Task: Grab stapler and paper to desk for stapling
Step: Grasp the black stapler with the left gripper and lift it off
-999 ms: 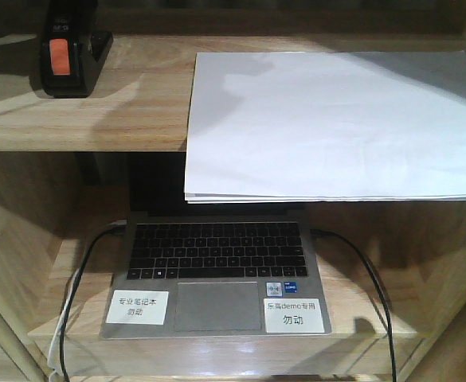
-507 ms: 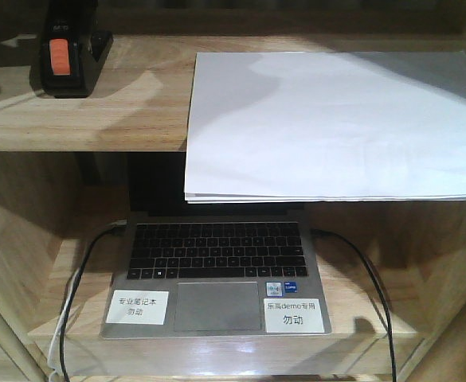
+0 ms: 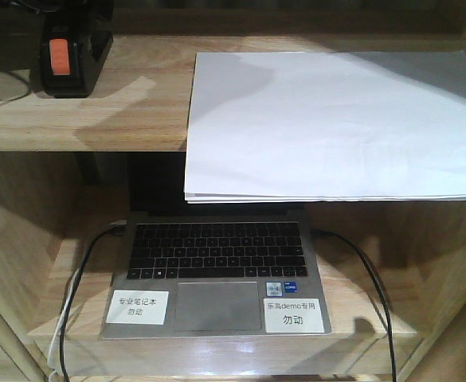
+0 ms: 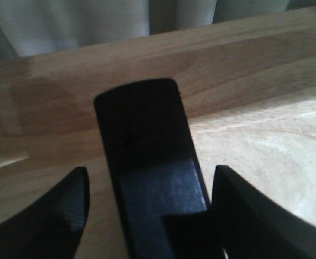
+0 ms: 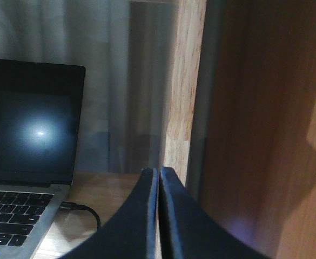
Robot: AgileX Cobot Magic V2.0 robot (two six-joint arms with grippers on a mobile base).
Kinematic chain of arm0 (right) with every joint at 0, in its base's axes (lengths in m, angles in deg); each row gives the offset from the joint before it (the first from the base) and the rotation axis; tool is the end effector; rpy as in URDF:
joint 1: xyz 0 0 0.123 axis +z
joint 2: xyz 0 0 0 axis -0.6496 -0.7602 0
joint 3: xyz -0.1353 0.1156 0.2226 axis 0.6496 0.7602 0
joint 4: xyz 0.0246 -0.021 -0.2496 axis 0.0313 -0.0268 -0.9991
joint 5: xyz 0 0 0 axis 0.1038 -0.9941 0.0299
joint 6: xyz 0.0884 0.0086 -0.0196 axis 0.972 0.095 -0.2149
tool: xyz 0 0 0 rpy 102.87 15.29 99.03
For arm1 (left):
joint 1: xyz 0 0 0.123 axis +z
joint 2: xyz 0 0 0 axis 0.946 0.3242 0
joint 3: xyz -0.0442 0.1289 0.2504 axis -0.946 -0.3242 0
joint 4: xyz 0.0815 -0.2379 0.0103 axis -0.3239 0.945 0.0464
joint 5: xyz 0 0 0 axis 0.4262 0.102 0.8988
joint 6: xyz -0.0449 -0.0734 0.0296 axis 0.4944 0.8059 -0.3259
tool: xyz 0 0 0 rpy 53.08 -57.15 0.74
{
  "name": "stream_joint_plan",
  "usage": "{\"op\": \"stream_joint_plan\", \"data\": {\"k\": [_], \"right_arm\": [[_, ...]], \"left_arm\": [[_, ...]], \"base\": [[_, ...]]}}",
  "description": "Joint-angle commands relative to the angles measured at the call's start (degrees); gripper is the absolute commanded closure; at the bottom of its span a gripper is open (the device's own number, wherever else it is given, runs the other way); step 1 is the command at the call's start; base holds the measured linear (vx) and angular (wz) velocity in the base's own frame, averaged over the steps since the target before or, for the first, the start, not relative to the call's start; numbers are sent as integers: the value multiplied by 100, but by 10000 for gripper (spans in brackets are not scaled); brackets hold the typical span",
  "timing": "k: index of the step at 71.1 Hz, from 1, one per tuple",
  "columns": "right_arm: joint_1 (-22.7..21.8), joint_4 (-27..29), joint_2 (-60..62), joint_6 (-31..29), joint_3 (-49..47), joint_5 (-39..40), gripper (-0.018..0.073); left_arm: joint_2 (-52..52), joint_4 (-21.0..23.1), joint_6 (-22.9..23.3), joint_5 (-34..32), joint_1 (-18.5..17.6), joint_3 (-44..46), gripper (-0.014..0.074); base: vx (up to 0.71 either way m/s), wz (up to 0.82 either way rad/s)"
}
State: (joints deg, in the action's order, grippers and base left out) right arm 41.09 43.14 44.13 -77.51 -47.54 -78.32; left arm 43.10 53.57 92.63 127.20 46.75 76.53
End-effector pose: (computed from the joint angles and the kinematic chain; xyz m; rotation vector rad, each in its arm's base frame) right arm 0.0567 0.0003 0.2011 -0.0701 1.5402 -0.0601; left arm 0.3184 -0.1265 0.4860 0.2209 2.2820 -0.0963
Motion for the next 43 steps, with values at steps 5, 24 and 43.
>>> {"op": "stream_joint_plan", "data": {"k": [5, 24, 43], "right_arm": [[-5, -18, 61, -18, 31, 401, 569], [-5, -18, 61, -18, 31, 401, 569], [-5, -18, 61, -18, 31, 401, 569]], "left_arm": [[-194, -35, 194, -172, -28, 142, 279], [-194, 213, 144, -172, -28, 142, 605], [-317, 454, -332, -180, -28, 141, 603]], "base": [[0, 0], [0, 0], [0, 0]]}}
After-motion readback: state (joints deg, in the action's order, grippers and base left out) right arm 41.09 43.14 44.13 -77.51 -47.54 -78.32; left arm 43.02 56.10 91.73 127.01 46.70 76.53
